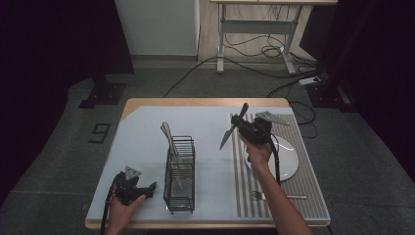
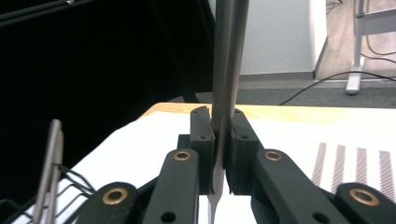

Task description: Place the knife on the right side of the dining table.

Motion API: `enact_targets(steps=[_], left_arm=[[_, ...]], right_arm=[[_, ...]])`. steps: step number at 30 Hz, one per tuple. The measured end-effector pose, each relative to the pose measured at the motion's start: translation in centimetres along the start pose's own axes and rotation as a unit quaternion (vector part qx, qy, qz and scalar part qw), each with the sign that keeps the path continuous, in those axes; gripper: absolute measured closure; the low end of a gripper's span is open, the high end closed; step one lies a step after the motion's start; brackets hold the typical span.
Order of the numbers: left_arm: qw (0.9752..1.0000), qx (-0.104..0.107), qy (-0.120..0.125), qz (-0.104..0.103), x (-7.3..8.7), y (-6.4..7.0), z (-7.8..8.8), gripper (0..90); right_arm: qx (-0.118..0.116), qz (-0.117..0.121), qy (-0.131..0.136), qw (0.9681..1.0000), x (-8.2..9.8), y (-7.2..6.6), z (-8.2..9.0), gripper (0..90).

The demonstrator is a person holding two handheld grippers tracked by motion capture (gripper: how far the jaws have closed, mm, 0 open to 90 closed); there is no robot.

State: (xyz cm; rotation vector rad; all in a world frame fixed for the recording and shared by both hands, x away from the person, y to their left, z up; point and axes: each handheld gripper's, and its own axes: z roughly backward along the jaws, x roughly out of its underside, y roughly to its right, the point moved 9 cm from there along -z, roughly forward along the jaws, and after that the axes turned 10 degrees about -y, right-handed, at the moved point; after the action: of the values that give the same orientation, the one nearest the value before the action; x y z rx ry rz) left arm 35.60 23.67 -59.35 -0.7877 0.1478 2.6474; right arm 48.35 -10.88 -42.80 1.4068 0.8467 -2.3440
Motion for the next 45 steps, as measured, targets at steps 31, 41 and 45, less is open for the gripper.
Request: enact_targets(steps=[31,41,45], left_arm=[[1.0000,0.000,0.000,-0.001,0.0,0.0,0.0,8.3],[1.0000,0.000,-0.001,-0.001,0.0,0.0,0.0,8.4],[1.0000,0.000,0.000,-0.001,0.0,0.0,0.0,8.3]], right_arm=[[0.079,-0.023,0.011,0.9965,-1.7,6.8,-1.3,83.4],[0.096,-0.034,0.021,0.9946,-1.8,8.8,-1.7,83.4],[0.098,-0.040,0.026,0.9941,-2.0,9.6,-2.0,83.3]])
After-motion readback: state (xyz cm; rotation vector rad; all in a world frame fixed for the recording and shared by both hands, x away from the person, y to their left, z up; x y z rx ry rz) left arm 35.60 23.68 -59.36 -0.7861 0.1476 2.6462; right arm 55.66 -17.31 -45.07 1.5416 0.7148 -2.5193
